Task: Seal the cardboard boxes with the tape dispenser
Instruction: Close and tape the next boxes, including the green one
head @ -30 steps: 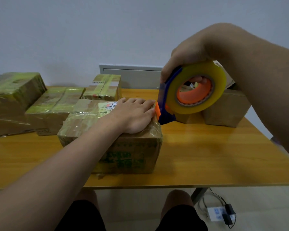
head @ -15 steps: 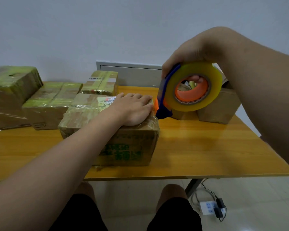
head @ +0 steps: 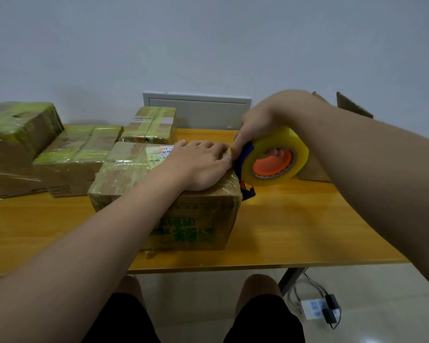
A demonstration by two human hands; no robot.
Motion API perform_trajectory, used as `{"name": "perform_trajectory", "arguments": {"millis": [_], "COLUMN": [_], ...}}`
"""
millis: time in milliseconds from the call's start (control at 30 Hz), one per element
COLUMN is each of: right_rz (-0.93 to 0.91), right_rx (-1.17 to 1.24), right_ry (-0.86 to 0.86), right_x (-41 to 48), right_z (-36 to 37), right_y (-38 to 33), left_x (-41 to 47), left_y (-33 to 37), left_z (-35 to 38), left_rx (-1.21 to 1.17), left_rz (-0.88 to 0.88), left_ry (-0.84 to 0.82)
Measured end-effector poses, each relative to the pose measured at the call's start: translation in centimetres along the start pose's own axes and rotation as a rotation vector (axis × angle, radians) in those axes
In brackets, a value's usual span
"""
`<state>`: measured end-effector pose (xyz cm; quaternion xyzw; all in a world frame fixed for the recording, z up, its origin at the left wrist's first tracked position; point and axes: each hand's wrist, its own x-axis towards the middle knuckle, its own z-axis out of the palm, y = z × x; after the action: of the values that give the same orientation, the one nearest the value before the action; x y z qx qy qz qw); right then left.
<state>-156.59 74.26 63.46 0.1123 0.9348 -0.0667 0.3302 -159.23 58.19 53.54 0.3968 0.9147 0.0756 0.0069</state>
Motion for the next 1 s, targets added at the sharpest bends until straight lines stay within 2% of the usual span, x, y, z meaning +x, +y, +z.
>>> {"name": "perform_trajectory", "arguments": {"millis": [100, 233, 300, 433, 567, 633, 733, 833, 900, 1000], "right_rz": [0.021, 0.024, 0.023, -0.005, -0.169, -0.243, -0.363, -0.537, -0.614, -0.645], "right_rx": [-0.002, 0.026, 0.113, 0.497, 1.056, 1.188, 1.296, 1.343, 1.358, 1.407], "right_ry": [0.092, 0.421, 0.550, 0.816, 1.063, 1.117, 1.184, 1.160, 1.104, 1.081], "right_x": [-1.3, -3.7, -5.1, -6.9, -6.0, -5.1, -3.4, -1.7, -0.4, 1.5], "right_z": [0.7, 0.1, 0.2, 1.4, 3.0, 3.4, 4.5, 5.9, 6.8, 7.6], "right_y": [0.5, 1.9, 3.1, 4.9, 3.1, 1.2, -2.3, -5.8, -7.5, -8.4], "left_x": [0.5, 1.4, 1.5, 1.1, -0.5, -1.8, -3.7, -5.3, -5.7, -5.6], "left_y": [0.4, 2.0, 2.8, 2.6, 0.9, -1.4, -5.5, -8.1, -8.8, -9.8], "left_z": [-0.4, -0.7, -0.8, -1.1, -3.7, -4.9, -5.2, -4.2, -3.2, -2.9], "left_rx": [-0.007, -0.063, -0.069, -0.164, -0.718, -0.648, -0.267, -0.078, -0.135, -0.203], "left_rz": [-0.057, -0.170, -0.213, -0.235, -0.193, -0.192, -0.328, -0.464, -0.463, -0.407], "left_ry": [-0.046, -0.077, -0.075, -0.056, 0.086, 0.195, 0.329, 0.174, 0.032, -0.047]}}
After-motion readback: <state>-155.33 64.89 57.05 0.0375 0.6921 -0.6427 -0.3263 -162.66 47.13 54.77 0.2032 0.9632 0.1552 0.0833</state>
